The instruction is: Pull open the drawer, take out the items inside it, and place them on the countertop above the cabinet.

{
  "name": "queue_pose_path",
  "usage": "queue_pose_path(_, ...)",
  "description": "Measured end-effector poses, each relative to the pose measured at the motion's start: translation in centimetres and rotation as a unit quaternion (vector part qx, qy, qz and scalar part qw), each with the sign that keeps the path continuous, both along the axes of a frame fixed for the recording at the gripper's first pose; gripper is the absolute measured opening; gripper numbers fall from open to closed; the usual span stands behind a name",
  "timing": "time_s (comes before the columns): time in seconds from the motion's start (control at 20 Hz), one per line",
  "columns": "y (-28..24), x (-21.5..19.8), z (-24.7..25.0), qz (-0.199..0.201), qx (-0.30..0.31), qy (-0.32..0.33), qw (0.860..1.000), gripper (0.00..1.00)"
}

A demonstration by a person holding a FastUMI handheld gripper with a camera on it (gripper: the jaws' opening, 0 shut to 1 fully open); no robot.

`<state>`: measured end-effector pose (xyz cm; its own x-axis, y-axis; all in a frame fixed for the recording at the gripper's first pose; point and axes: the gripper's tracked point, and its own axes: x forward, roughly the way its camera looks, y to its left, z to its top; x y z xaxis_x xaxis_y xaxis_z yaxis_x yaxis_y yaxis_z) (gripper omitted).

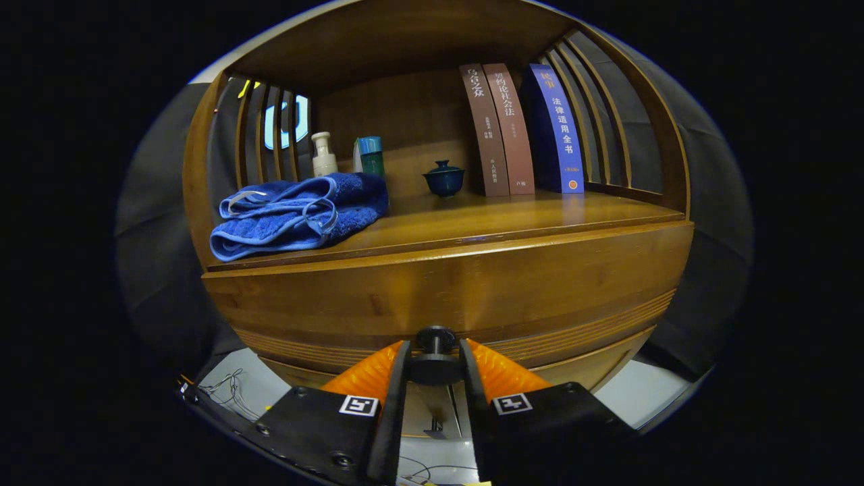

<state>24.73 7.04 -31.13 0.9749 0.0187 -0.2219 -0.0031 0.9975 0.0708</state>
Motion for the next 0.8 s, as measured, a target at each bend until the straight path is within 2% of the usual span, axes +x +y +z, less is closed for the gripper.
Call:
queue_pose_path(0.05,0.1,0.5,-0.3,-0.005,-0.008,0.004,1.000,0.39)
queue_pose_path(0.15,0.1,-0.4,0.3,-0.011,-0.020,0.005,1.000,0.31)
queue_pose_path(0.35,0.0,-1.0,0.0,-0.016,-0.023,0.013,1.000,0.31)
queue_pose_path(0.8,0.0,-9.3,-0.4,-0.020,-0.013,0.022,0.999,0.31)
